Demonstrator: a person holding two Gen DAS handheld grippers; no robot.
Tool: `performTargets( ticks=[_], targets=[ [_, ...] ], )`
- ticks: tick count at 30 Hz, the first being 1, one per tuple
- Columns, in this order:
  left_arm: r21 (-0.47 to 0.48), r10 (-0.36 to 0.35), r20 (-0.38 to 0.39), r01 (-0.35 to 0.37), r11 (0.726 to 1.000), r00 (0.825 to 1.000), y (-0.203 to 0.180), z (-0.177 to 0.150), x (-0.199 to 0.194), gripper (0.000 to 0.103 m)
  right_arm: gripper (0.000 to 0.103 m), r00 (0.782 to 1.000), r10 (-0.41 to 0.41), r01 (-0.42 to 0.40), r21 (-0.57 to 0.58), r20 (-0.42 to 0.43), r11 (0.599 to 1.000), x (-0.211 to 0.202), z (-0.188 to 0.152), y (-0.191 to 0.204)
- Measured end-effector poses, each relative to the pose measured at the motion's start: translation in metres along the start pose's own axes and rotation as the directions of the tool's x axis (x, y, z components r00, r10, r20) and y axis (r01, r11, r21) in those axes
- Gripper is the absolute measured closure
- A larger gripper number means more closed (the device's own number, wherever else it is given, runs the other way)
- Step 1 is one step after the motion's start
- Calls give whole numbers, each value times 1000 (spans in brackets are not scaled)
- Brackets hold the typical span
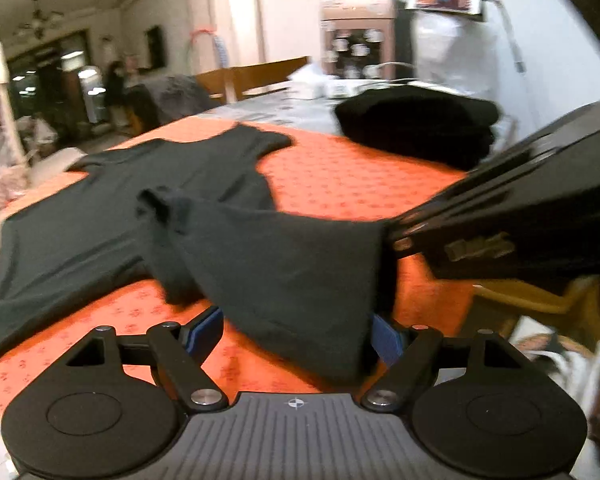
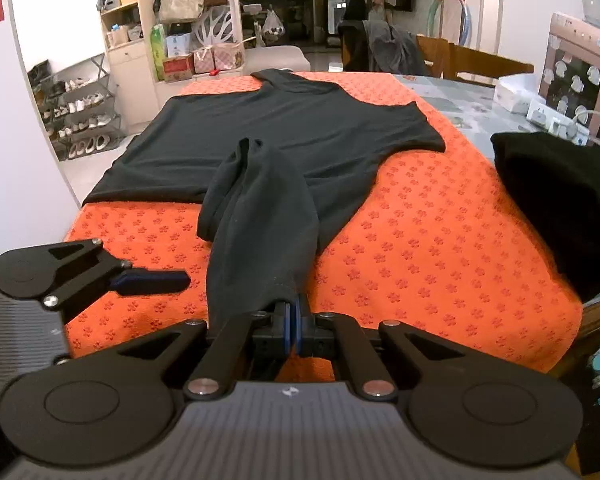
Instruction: Fold clothes
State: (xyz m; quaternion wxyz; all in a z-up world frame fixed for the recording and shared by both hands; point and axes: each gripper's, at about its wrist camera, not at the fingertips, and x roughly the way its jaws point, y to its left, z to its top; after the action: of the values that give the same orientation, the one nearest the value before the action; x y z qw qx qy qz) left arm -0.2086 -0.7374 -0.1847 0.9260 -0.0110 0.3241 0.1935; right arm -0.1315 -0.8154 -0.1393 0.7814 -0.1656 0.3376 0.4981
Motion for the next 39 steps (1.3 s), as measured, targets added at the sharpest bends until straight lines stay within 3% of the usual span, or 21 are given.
performTargets(
  ticks=[4,6,13,15,16,20,22,25,32,39],
  targets=[
    [-43,37,19,-36,998,999,7,-1,-4,27,99,1000,-20,19,24,10,1000,-4,-2,-4],
    [-35,44,25,-43,998,999,8,-2,-7,44,99,1000,-26,26,20,5,999,-1,-7,-4],
    [-24,45,-38,-46,999,998,14,-10,-4,64,97,999,-50,50,8,-11,999,10,-26,-7],
    [-25,16,-55,-18,1000,998,14,-14,-2,89,93,998,-53,53,3,-16,999,14,-31,-7],
    [-26,4,-58,-6,1000,998,15,-16,-2,93,92,998,-51,51,-1,-20,999,17,-34,-7],
    [-27,-28,-48,27,999,998,17,-17,-11,96,92,998,-52,51,-25,-23,998,24,-42,-4],
    [-25,-39,-32,39,999,999,19,-14,-22,96,99,998,-59,58,-40,-11,998,21,-43,-1],
    [-25,-61,-3,61,998,998,23,-4,-46,96,100,997,-70,70,2,22,998,0,-39,2],
    [-9,-114,78,115,993,991,25,4,-130,96,100,991,-93,83,102,96,991,-84,-41,32],
    [-18,-152,110,155,988,982,8,-24,-220,96,100,982,-131,112,140,135,984,-161,-76,72]
  ],
)
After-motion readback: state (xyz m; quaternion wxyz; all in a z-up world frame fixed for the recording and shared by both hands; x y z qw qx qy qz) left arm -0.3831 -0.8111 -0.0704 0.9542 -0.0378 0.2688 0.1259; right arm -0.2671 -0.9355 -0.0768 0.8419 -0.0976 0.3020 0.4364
